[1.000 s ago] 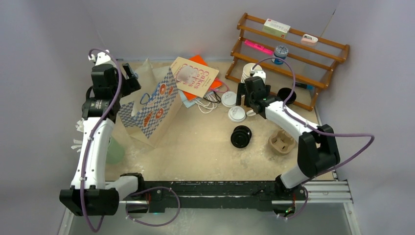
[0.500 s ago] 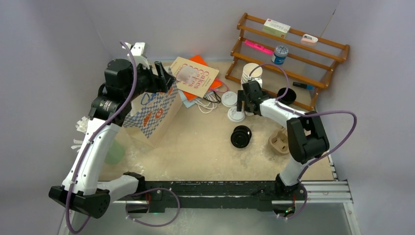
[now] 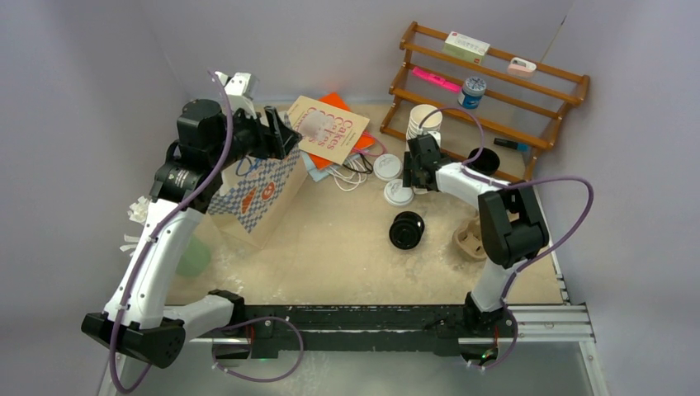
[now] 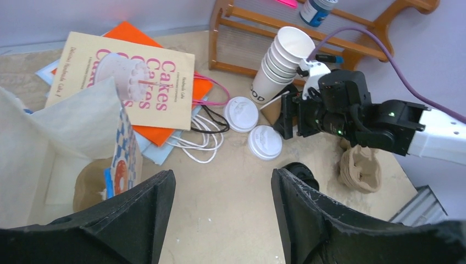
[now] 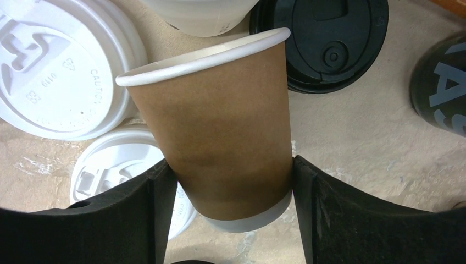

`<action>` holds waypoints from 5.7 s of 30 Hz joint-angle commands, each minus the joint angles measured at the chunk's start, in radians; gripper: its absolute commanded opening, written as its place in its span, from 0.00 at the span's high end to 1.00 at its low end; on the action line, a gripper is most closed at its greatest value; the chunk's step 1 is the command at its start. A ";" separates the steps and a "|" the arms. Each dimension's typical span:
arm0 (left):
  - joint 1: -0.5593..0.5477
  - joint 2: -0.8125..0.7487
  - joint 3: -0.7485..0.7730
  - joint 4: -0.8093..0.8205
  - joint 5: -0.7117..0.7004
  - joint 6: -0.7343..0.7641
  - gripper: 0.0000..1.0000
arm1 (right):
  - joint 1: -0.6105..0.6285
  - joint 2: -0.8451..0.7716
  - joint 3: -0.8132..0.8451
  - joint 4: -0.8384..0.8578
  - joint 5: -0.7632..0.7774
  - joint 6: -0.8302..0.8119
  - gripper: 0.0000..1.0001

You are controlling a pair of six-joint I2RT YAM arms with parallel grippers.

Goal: Pack the takeout coffee

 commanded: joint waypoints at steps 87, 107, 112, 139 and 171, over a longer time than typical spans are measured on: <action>-0.692 0.382 -0.378 0.339 -0.593 0.092 1.00 | 0.116 -0.687 -0.416 -0.140 -0.096 0.298 0.01; -0.730 0.286 -0.291 0.208 -0.627 0.055 0.35 | 0.261 -0.757 -0.434 -0.221 0.024 0.456 0.01; -0.708 0.168 -0.302 0.160 -0.661 0.071 0.33 | 0.346 -0.729 -0.422 -0.236 0.084 0.541 0.01; -0.567 -0.099 -0.523 0.228 -0.617 0.006 0.40 | 0.513 -0.401 -0.321 -0.347 0.242 0.929 0.10; -0.567 -0.082 -0.519 0.225 -0.617 0.023 0.41 | 0.512 -0.332 -0.261 -0.338 0.333 0.767 0.10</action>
